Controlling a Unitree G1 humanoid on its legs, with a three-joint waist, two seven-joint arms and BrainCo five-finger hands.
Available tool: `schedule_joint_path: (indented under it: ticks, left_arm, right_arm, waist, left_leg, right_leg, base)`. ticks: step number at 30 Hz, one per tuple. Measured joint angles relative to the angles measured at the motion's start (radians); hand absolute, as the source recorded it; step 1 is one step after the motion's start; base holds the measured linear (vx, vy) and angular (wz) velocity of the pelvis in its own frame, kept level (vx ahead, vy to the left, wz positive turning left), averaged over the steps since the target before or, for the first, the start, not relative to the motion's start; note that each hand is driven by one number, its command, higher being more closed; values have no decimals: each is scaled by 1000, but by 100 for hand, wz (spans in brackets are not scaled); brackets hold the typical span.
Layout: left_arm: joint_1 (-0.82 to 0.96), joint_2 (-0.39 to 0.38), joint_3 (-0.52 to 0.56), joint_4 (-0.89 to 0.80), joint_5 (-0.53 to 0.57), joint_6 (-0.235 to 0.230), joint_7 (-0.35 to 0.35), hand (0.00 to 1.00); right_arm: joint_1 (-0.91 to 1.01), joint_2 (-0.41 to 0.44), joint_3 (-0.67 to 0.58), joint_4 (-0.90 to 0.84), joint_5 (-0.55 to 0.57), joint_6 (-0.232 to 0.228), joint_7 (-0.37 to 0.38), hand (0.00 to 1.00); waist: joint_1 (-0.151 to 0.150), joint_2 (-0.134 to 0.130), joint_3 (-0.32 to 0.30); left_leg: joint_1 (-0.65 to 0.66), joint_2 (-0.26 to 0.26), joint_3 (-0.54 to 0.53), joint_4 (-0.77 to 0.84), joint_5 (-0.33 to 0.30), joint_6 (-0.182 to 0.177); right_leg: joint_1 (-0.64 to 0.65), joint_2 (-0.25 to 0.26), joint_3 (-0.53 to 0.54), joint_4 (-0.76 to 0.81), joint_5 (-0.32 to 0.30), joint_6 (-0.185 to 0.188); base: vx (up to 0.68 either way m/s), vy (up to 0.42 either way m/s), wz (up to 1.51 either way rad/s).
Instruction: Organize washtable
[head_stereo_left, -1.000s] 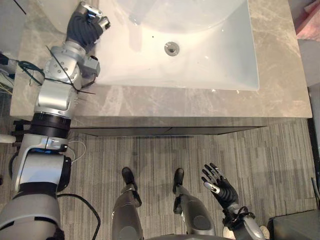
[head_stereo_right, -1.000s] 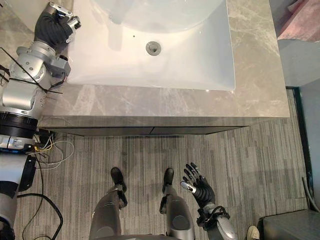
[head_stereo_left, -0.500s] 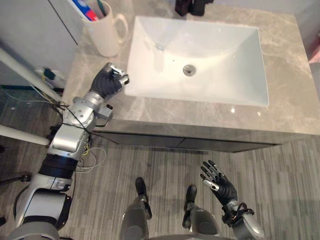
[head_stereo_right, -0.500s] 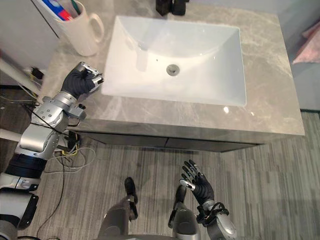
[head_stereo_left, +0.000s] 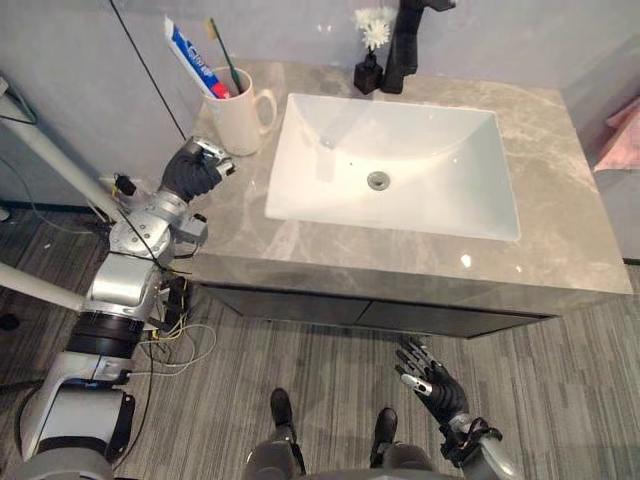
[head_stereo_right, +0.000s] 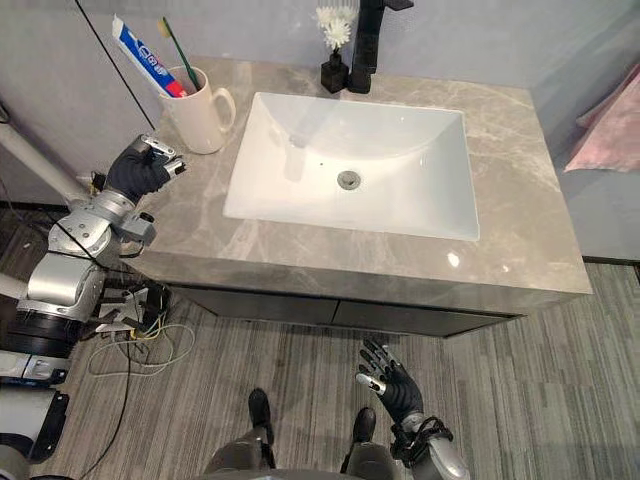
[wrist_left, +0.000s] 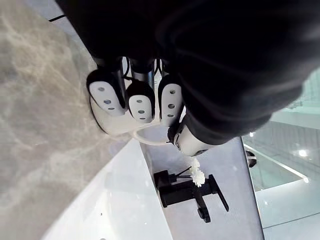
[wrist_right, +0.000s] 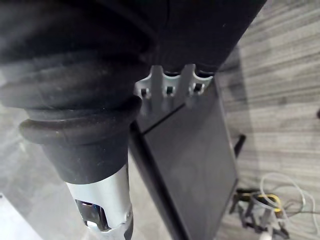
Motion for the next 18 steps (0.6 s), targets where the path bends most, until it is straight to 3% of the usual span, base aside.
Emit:
schedule_joint_path:
  ticks: [12, 18]
  left_arm:
    - [-123, 1, -49, 151, 17, 29, 0, 100]
    - [-217, 9, -85, 208, 17, 35, 1, 100]
  right_arm:
    - [23, 2, 0, -4, -9, 1, -21, 0]
    - [23, 4, 0, -10, -9, 0, -22, 0]
  waist:
    - [-2, -26, -17]
    - [-25, -30, -16]
  left_leg:
    - [-13, -1, 25, -18, 1, -2]
    - [-24, 0, 32, -16, 1, -2]
  right_leg:
    - [-33, 0, 25, -10, 10, 6]
    - [-48, 1, 30, -11, 12, 4]
  base:
    - [5, 12, -7]
    - [-3, 4, -3]
